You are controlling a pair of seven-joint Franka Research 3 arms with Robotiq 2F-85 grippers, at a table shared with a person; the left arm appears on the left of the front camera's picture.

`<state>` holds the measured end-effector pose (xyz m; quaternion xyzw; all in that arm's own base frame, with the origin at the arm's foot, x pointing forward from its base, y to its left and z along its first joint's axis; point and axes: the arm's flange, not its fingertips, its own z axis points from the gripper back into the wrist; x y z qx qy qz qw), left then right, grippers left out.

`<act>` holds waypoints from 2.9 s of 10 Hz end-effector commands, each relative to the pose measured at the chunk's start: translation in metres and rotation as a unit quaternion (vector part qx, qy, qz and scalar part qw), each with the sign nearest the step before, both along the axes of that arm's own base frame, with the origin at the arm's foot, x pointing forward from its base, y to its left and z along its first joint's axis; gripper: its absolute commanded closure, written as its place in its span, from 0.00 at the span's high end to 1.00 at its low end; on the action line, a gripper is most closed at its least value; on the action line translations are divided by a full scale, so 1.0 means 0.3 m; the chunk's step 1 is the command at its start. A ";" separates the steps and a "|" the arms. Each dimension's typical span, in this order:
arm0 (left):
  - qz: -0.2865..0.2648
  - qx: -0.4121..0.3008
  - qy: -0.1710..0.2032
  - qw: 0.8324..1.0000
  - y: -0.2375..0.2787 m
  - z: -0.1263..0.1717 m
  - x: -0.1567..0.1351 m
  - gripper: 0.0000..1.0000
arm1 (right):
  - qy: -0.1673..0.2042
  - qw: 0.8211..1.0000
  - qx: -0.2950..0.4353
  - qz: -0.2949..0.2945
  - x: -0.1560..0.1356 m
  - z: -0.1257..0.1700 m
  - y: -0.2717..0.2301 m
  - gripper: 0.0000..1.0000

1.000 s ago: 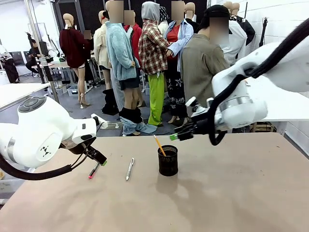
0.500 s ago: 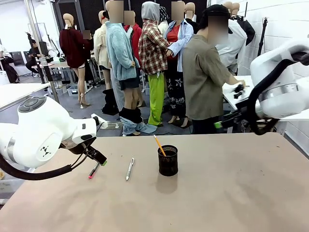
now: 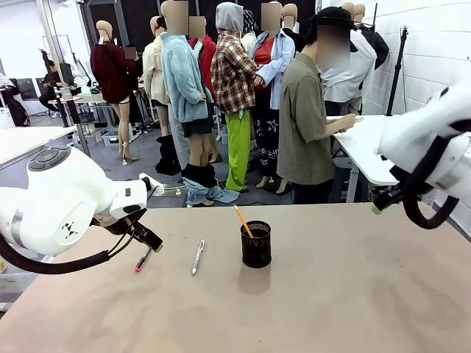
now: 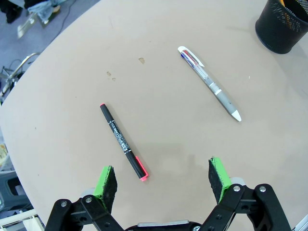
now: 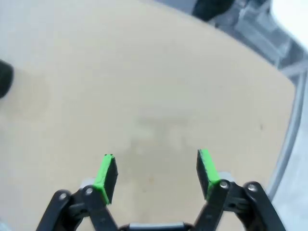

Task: Place the pens into the pen holder.
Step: Pick up a writing instrument from the table and place it into the Pen holder.

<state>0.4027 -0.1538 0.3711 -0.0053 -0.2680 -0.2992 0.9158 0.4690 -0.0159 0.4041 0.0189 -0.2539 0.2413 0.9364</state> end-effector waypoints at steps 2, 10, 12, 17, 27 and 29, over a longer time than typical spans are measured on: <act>0.002 -0.003 0.001 1.000 0.008 0.001 0.001 1.00 | 0.101 0.994 -0.021 -0.033 0.038 0.227 0.066 0.82; 0.097 -0.021 0.196 0.976 0.077 -0.044 0.343 1.00 | 0.078 0.995 -0.046 -0.044 -0.017 0.103 -0.017 0.82; 0.109 -0.009 0.224 0.968 0.076 -0.097 0.368 1.00 | 0.078 0.995 -0.046 -0.044 -0.017 0.103 -0.017 0.82; 0.129 0.025 0.244 0.961 0.062 -0.176 0.403 0.81 | 0.078 0.995 -0.046 -0.044 -0.017 0.103 -0.017 0.82; 0.079 0.017 0.237 0.968 0.048 -0.197 0.378 0.00 | 0.078 0.995 -0.046 -0.044 -0.017 0.103 -0.017 0.82; 0.039 -0.021 0.207 0.977 0.085 -0.141 0.313 0.00 | 0.078 0.995 -0.046 -0.044 -0.017 0.103 -0.017 0.82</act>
